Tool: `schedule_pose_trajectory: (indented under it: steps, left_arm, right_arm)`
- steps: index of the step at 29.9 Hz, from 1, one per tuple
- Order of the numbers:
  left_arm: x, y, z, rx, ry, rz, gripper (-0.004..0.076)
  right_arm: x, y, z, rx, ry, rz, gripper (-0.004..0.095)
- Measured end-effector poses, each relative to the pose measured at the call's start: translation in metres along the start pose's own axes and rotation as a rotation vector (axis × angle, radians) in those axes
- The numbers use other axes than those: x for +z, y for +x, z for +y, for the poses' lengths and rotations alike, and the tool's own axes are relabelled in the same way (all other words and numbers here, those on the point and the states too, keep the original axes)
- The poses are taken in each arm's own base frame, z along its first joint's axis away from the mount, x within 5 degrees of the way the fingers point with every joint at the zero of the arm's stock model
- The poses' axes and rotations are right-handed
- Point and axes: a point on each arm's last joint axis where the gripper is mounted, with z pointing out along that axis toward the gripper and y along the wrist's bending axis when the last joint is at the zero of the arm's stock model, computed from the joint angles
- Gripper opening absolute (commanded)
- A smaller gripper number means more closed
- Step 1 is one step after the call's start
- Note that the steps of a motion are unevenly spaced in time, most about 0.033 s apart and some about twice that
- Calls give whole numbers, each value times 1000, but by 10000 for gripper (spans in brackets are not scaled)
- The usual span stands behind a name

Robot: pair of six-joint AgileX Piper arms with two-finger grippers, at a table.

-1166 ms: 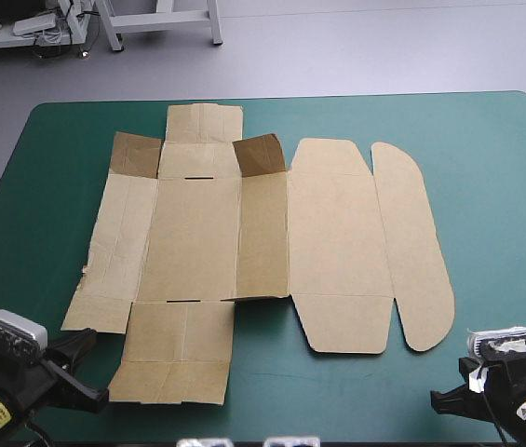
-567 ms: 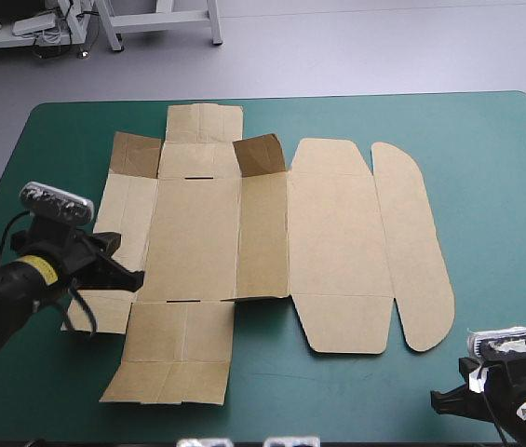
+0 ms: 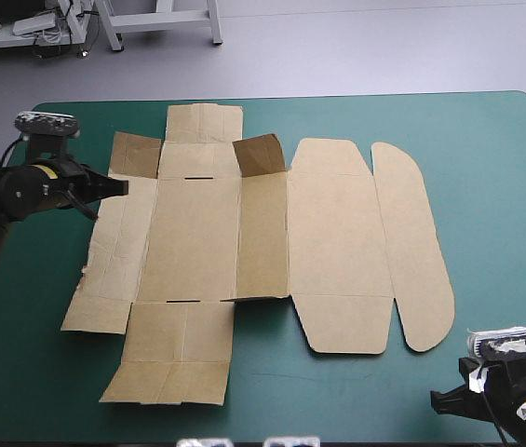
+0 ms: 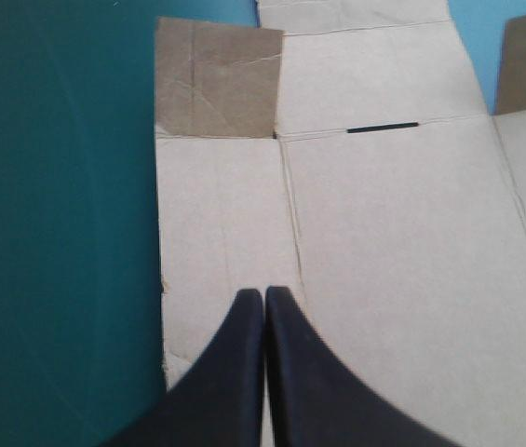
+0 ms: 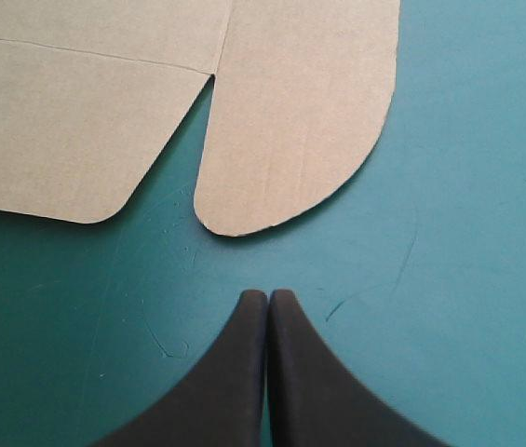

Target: Fold the box

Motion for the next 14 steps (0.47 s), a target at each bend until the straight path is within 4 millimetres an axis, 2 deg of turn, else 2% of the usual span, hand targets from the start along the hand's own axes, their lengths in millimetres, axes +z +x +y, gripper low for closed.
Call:
schedule_pose_trajectory:
  steps: [5, 9, 12, 14]
  left_arm:
    - [23, 8, 58, -168, 33, 52, -8]
    - [40, 26, 106, -286, 74, 127, -8]
    - [54, 45, 132, -332, 133, 207, -8]
    - [62, 55, 141, -350, 180, 262, -9]
  right_arm:
    - [0, 0, 0, 0, 0, 0, -13]
    - [0, 0, 0, 0, 0, 0, -13]
    - [0, 0, 0, 0, 0, 0, -13]
    - [0, 0, 0, 0, 0, 0, -13]
